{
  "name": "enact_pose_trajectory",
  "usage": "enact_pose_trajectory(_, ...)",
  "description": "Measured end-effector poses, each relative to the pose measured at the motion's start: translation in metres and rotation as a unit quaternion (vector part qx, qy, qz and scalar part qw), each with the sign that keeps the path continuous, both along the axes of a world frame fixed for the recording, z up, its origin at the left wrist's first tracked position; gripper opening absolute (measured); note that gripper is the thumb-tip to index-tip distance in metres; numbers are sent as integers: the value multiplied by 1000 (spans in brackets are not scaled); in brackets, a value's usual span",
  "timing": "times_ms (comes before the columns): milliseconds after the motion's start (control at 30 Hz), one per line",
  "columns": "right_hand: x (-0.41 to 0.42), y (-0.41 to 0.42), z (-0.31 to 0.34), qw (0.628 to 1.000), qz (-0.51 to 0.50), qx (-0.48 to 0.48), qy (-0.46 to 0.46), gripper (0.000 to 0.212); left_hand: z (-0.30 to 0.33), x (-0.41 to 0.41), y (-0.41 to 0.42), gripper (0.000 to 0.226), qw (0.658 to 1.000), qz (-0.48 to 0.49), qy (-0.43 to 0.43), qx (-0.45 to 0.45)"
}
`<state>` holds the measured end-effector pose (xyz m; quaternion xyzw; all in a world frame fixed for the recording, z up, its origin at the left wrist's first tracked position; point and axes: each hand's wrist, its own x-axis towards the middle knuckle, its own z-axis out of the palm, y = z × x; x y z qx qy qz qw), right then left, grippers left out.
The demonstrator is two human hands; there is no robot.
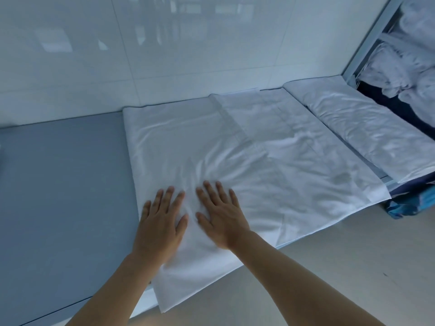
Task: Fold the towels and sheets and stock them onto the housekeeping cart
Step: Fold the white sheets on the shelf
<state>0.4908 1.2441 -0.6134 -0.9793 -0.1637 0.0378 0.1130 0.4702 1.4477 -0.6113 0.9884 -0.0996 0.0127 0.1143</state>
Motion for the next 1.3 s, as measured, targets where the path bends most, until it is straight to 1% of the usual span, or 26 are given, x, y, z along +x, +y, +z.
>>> enact_pose_trajectory(433,-21,83,-3,1000,-4,-15,-15,70,-6,-19,83,66,1000,-2,0,-8)
enact_pose_trajectory(633,-37,139,-1,1000,-4,-14,-18,70,-5,-35,138,66,1000,3,3,17)
enact_pose_trajectory(1067,-86,266,-7,1000,-2,-6,-15,70,1,-84,266,64,1000,1,5,14)
enact_pose_trajectory(1300,-103,304,2,1000,-15,-5,-18,70,2,-99,301,61,1000,3,11,10)
